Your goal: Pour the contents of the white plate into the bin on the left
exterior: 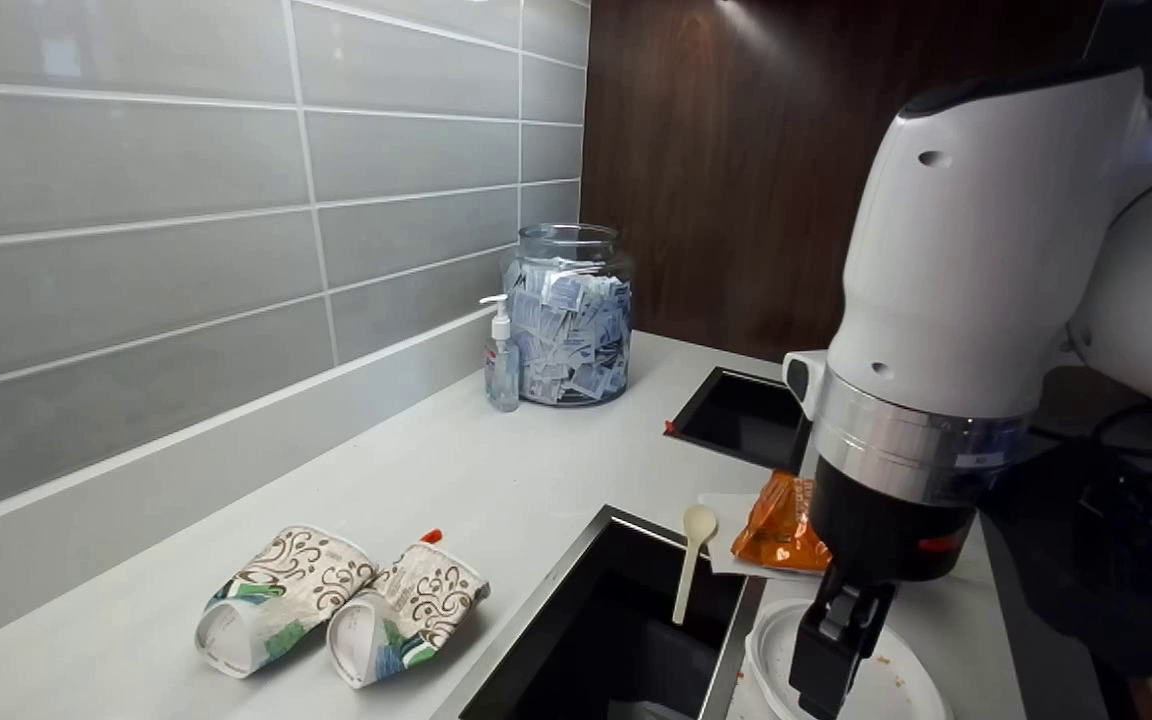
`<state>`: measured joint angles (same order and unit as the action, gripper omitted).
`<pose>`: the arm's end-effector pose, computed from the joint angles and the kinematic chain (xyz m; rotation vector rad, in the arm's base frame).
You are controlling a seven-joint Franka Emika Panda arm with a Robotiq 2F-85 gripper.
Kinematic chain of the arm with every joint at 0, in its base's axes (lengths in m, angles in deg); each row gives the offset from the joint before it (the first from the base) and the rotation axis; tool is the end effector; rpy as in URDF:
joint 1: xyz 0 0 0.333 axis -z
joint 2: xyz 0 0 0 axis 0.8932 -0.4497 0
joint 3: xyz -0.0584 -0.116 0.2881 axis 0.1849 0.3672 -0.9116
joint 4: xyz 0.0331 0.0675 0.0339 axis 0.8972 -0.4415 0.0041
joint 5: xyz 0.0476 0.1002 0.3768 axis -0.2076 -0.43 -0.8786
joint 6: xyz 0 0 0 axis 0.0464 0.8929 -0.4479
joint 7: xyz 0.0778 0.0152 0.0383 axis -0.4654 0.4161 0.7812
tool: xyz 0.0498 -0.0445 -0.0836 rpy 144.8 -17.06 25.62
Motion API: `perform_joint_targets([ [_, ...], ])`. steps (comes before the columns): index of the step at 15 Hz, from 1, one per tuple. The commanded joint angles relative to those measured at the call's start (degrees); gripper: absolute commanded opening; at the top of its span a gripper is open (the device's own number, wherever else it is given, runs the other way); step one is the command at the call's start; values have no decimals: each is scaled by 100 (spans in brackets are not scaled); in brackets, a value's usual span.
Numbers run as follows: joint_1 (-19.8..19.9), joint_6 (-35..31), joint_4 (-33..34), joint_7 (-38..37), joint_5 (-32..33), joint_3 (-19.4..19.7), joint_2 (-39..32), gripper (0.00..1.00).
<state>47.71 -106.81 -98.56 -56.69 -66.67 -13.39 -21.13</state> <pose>0.3677 0.2077 0.2599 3.0841 -0.2401 -0.0053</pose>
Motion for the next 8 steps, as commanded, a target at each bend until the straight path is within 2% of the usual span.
perform_joint_targets([
  [1,92,-110,-128,203,-162,-24,233,100],
  [3,155,-125,-232,298,-68,8,441,100],
  [8,298,-107,-595,1187,-219,125,1313,100],
])
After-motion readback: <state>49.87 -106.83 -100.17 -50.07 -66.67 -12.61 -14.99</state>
